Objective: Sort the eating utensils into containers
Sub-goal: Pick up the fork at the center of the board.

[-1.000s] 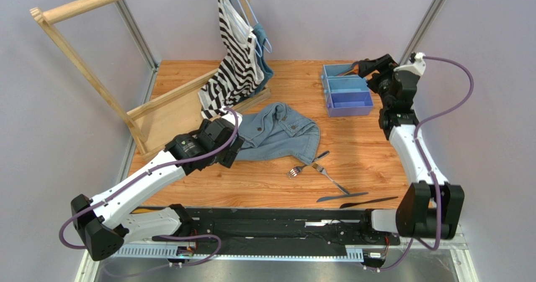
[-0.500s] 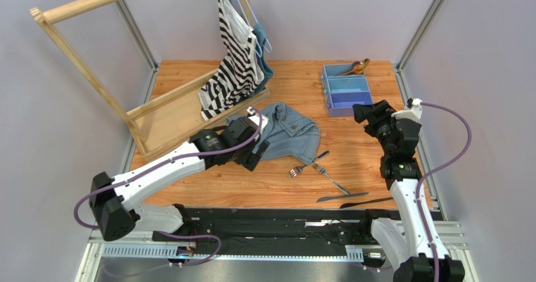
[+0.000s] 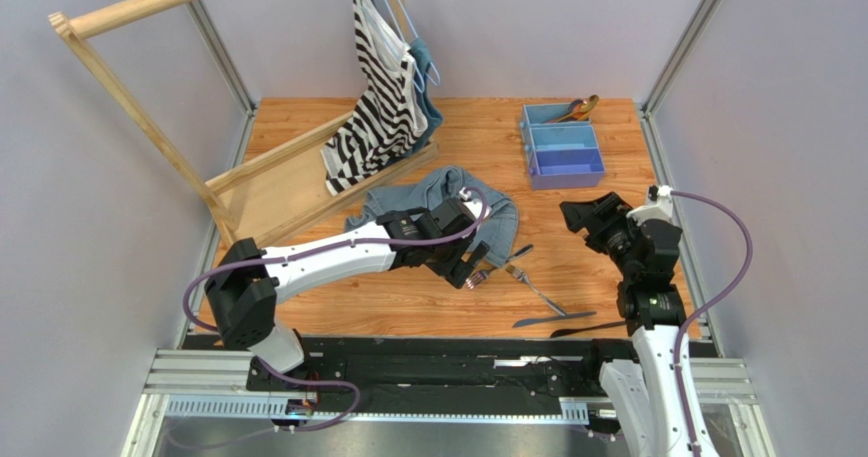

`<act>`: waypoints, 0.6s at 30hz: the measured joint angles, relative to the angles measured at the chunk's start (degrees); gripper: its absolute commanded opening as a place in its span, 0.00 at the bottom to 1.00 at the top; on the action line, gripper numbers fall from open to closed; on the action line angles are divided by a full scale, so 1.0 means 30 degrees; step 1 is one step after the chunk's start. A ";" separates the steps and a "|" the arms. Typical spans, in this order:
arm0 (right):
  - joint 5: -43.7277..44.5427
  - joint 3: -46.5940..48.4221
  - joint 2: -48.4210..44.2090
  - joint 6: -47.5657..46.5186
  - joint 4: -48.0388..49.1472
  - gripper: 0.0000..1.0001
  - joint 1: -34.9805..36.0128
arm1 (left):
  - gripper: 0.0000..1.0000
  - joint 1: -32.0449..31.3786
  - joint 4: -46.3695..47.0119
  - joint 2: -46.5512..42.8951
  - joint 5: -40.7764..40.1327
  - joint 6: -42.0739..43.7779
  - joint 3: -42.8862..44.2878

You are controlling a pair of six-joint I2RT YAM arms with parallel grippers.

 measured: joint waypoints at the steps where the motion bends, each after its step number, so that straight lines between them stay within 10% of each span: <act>1: -0.0066 0.0000 -0.0109 -0.0073 -0.0197 0.79 0.0000 | 0.91 -0.0007 0.0197 0.0182 0.0226 -0.0066 0.0102; 18: -0.0634 0.0058 -0.0780 -0.0350 -0.1668 0.80 0.0000 | 0.86 -0.0022 0.1698 0.5326 0.3089 -0.0146 0.3024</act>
